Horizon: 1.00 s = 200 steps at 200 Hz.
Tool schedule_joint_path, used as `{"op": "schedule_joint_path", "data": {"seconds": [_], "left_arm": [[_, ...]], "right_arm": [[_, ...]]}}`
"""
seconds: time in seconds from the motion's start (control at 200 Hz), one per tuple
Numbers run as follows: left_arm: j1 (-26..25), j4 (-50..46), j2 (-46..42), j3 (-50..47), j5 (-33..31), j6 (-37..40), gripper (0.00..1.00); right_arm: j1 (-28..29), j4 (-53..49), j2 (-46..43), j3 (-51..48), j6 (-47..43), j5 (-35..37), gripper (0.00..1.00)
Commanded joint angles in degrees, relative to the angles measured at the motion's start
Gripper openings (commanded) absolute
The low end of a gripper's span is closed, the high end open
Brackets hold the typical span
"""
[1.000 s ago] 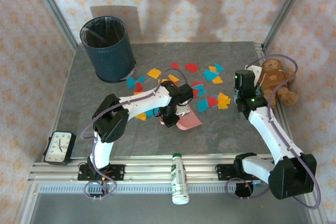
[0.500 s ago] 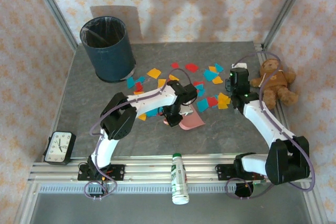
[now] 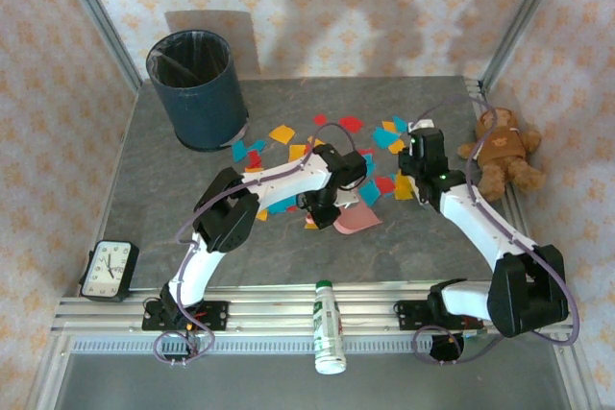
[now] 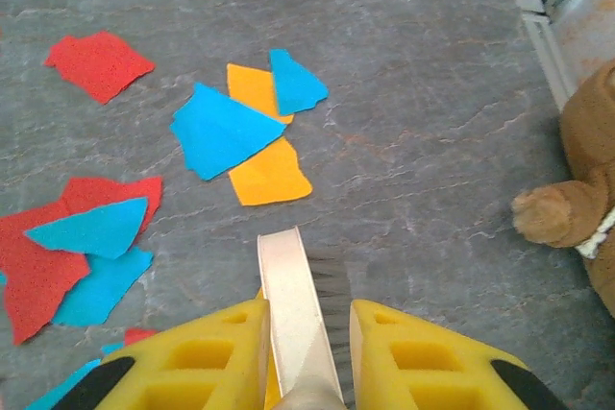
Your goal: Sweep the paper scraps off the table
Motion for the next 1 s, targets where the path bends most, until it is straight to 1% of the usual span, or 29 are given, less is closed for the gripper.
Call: {"op": "schedule_joint_path", "data": {"seconds": [0.0,0.35,0.756,0.886,0.996], "left_arm": [[-0.28,-2.91,1.76,1.83,-0.28,-0.53,0.0],[-0.34,-3.65,3.26,4.08,-0.93,-1.07,0.0],[-0.27,-3.61,3.22,4.65,-1.29,-1.61,0.0],[-0.29,-3.17,2.57,4.19,-2.57,-2.28,0.0],[-0.3,-3.39,1.74,3.24,-3.74,-2.47,0.0]], "right_arm": [[1.07,-3.31,-1.62,-1.61,3.13,-3.79,0.0],[6.18,-5.83,-3.21,-2.7,4.48,-5.58,0.0],[7.23,-9.36,-8.94,-2.63,6.66,-12.91,0.0],[7.31,-11.7,-10.14,-1.93,7.83,-12.3,0.0],[7.35,-13.54,-11.58,-1.34,8.61,-10.02,0.0]]}}
